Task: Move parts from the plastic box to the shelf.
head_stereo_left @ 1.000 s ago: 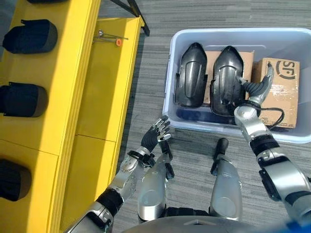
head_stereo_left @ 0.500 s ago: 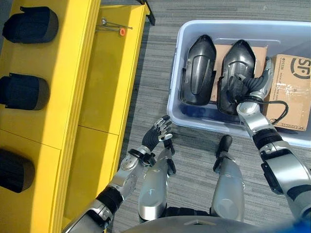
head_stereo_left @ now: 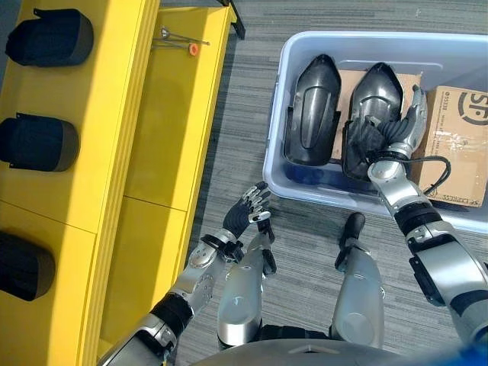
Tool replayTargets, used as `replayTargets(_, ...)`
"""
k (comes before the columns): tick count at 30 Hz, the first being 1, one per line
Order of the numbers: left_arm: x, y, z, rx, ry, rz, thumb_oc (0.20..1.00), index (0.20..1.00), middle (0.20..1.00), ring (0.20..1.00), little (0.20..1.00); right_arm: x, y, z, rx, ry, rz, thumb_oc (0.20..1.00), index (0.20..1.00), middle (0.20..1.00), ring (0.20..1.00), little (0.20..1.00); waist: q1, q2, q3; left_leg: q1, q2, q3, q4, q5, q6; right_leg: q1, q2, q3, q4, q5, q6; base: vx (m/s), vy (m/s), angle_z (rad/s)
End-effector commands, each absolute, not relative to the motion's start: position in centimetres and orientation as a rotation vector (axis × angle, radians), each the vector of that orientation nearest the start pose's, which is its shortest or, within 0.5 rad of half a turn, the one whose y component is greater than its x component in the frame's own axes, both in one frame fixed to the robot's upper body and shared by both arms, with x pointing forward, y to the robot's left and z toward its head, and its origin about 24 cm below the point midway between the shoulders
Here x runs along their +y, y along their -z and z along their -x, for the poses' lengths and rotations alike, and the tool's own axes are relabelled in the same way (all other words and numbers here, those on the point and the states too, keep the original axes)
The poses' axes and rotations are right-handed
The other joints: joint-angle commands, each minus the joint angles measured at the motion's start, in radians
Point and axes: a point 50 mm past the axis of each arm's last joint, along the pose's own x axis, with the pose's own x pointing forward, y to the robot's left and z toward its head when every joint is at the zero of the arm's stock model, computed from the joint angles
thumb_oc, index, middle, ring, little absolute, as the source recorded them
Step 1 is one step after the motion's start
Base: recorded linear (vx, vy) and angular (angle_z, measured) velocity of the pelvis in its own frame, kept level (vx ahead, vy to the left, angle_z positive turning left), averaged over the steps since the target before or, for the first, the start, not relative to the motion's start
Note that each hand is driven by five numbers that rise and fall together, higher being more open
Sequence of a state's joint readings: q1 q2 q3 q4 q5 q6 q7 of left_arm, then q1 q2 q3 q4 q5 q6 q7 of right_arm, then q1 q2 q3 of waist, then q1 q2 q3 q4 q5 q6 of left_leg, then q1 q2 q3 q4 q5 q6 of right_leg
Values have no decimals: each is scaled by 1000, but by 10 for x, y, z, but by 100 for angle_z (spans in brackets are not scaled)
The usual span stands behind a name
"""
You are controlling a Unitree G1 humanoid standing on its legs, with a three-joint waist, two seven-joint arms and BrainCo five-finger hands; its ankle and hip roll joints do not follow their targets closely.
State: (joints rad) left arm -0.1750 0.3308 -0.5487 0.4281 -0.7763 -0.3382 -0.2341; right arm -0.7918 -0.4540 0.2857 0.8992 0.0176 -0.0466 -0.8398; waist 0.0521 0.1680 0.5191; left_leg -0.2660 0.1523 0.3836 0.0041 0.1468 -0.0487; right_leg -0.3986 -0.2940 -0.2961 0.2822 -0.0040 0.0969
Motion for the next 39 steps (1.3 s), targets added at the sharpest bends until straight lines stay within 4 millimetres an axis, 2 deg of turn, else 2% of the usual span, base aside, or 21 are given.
replayTargets(1,119,-8,-256,46,533,334,1000,1000,1000,1000,1000,-253,-154,-376,-235,857,521,1000,1000,1000,1000,1000,18,7,1,-40,1,-56,64,-77,-46,-27,25,-23,62,-47,6,0,0,0)
replayTargets(11,122,-14,-260,17,500,317,1000,1000,1000,1000,1000,-264,-132,-376,-62,795,411,1000,1000,1000,1000,1000,23,18,1,-61,0,-56,65,-72,-50,-49,20,-24,70,-49,4,-5,-1,1)
replayTargets(23,120,-16,-261,19,529,306,1000,1000,1000,1000,1000,-263,-122,-378,-2,712,512,1000,1000,1000,1000,1000,27,25,1,-82,-1,-61,59,-65,-51,-74,19,-22,68,-41,4,-5,-4,0)
replayTargets(33,118,-16,-263,21,537,301,1000,1000,1000,1000,1000,-286,-93,-362,204,887,431,1000,1000,1000,1000,1000,29,36,1,-93,-3,-65,60,-66,-52,-88,15,-20,78,-44,6,0,0,0)
replayTargets(39,112,-17,-263,20,556,302,1000,1000,1000,1000,1000,-290,-92,-360,220,919,424,1000,1000,1000,1000,1000,32,44,1,-110,-2,-62,61,-64,-53,-105,12,-21,82,-43,7,0,0,0)
